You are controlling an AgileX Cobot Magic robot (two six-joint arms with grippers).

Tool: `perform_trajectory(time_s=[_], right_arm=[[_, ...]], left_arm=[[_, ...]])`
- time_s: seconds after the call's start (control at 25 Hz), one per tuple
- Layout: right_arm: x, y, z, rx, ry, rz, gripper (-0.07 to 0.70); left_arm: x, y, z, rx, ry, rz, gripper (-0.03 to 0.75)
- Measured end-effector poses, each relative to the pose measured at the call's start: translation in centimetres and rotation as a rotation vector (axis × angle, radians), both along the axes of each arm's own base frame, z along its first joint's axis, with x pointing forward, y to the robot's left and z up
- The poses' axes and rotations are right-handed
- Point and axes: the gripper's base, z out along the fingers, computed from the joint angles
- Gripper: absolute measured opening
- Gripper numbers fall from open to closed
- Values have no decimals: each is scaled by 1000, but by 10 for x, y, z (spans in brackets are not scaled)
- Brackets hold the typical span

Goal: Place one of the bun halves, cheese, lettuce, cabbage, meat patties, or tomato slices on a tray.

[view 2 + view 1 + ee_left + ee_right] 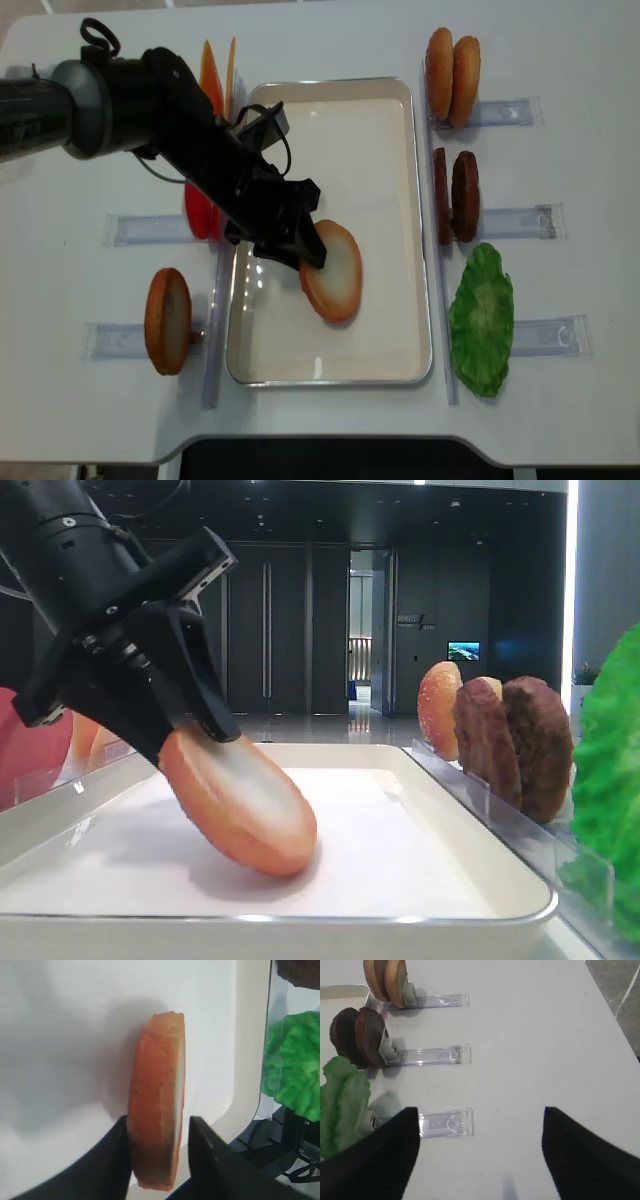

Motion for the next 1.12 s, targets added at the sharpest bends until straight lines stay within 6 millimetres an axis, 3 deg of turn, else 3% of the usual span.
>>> perform_trajectory(time_s=[0.12,0.28,0.84,1.12], right_arm=[[0,0,0,0,0,0,490],[0,0,0,0,0,0,490],[0,0,0,0,0,0,490],[0,0,0,0,0,0,490]], left_arm=[[-1,0,0,1,4,-4,324],[0,1,1,1,2,0,354],[-5,18,23,90,-17,22,541],[-3,22,54,149,-25,-14,573]])
